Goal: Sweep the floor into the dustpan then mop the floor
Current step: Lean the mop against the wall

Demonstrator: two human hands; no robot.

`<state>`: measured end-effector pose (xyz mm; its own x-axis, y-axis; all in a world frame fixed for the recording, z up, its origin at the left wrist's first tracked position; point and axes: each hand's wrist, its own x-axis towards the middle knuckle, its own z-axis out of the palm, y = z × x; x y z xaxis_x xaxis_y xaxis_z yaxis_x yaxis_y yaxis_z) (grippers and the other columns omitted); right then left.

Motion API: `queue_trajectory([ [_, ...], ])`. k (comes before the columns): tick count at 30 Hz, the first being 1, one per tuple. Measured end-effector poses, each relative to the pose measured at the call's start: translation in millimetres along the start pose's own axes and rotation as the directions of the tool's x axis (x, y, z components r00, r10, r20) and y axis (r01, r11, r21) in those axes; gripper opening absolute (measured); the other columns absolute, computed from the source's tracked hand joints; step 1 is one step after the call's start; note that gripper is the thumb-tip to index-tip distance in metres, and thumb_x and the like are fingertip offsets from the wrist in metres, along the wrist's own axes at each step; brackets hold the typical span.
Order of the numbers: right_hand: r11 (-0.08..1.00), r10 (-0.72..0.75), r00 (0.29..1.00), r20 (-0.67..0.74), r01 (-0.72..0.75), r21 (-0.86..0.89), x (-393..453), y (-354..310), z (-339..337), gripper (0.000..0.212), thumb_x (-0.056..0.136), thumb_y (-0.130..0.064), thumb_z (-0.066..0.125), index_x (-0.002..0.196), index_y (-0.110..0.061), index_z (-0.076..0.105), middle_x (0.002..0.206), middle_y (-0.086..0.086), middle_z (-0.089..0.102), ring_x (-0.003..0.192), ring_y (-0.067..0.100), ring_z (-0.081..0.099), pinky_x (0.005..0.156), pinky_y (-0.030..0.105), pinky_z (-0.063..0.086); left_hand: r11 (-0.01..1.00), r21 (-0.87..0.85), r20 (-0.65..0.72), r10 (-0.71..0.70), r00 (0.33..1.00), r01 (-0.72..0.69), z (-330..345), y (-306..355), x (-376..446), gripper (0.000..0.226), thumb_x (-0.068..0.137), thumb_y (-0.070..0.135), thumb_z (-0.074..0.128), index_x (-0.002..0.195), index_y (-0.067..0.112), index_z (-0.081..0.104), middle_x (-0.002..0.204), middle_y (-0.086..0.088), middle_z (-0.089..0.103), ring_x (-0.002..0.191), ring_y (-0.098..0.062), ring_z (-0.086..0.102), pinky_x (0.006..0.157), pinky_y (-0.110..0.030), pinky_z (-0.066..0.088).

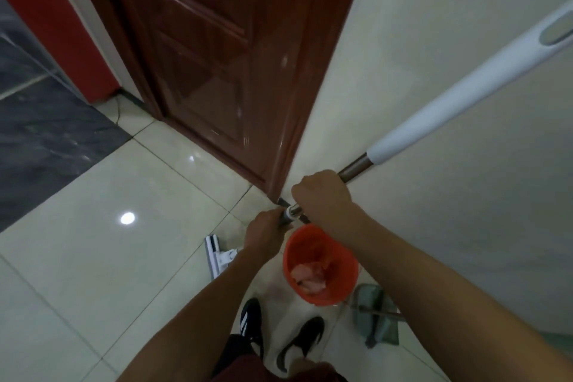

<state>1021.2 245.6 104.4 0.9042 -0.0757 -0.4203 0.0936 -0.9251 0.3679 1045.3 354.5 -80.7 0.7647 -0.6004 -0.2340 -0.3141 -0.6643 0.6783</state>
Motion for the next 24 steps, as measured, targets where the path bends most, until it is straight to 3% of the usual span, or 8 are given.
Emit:
queue_trajectory([
  [3, 0.997, -0.078, 0.997, -0.008, 0.077, -0.018, 13.9, 22.0, -10.6, 0.01, 0.095, -0.015, 0.059, 0.101, -0.013, 0.067, 0.099, 0.005, 0.07, 0.09, 0.022, 0.068, 0.082, 0.036, 0.049, 0.998, -0.048, -0.036, -0.041, 0.999, 0.039, 0.7, 7.2, 20.4, 0.024, 0.097, 0.034, 0.063, 0.119, 0.025, 0.062, 0.114, 0.003, 0.066, 0.093, -0.01, 0.055, 0.078, -0.026, 0.04],
  [8, 0.991, -0.103, 0.995, 0.004, 0.103, -0.086, 38.6, 61.9, -23.3, 0.011, 0.094, -0.011, 0.058, 0.098, -0.013, 0.068, 0.097, 0.004, 0.07, 0.09, 0.023, 0.068, 0.076, 0.034, 0.043, 0.993, -0.087, -0.078, -0.086, 0.993, 0.079, -1.8, 37.0, 58.7, 0.022, 0.097, 0.034, 0.064, 0.117, 0.024, 0.061, 0.114, 0.0, 0.066, 0.09, -0.009, 0.054, 0.077, -0.027, 0.042],
  [13, 0.976, -0.081, 0.996, -0.042, 0.07, -0.206, 70.4, 102.0, -26.4, 0.007, 0.093, -0.014, 0.063, 0.098, -0.015, 0.068, 0.098, 0.003, 0.069, 0.093, 0.021, 0.063, 0.091, 0.035, 0.043, 0.975, -0.208, -0.149, -0.114, 0.982, 0.081, -2.6, 73.0, 103.4, 0.029, 0.097, 0.029, 0.065, 0.125, 0.024, 0.057, 0.108, 0.004, 0.064, 0.096, -0.017, 0.063, 0.08, -0.031, 0.049],
  [17, 0.954, -0.084, 0.996, -0.031, 0.071, -0.291, 92.5, 117.8, -27.3, 0.01, 0.091, -0.025, 0.067, 0.1, -0.021, 0.069, 0.098, 0.0, 0.069, 0.096, 0.021, 0.06, 0.097, 0.037, 0.039, 0.966, -0.256, -0.173, -0.093, 0.981, 0.046, 3.5, 81.7, 139.3, 0.026, 0.095, 0.026, 0.066, 0.102, 0.043, 0.047, 0.09, 0.007, 0.066, 0.081, -0.016, 0.066, 0.075, -0.042, 0.058],
  [21, 0.966, -0.023, 1.0, -0.011, 0.019, -0.256, 107.1, 133.0, -26.2, 0.018, 0.091, -0.025, 0.068, 0.108, -0.017, 0.067, 0.104, 0.001, 0.068, 0.103, 0.023, 0.056, 0.099, 0.038, 0.034, 0.975, -0.22, -0.151, -0.073, 0.986, 0.039, 3.8, 88.4, 163.5, 0.02, 0.096, 0.025, 0.065, 0.098, 0.039, 0.05, 0.085, 0.008, 0.068, 0.075, -0.011, 0.066, 0.073, -0.039, 0.059],
  [24, 0.968, 0.001, 0.999, -0.049, -0.013, -0.25, 112.5, 139.4, -21.4, 0.021, 0.094, -0.026, 0.065, 0.113, -0.018, 0.066, 0.108, 0.001, 0.068, 0.11, 0.025, 0.051, 0.103, 0.04, 0.031, 0.967, -0.236, -0.155, -0.137, 0.978, 0.098, 2.1, 90.6, 180.3, 0.006, 0.097, 0.03, 0.063, 0.103, 0.028, 0.063, 0.088, 0.004, 0.071, 0.076, -0.015, 0.067, 0.073, -0.039, 0.06],
])
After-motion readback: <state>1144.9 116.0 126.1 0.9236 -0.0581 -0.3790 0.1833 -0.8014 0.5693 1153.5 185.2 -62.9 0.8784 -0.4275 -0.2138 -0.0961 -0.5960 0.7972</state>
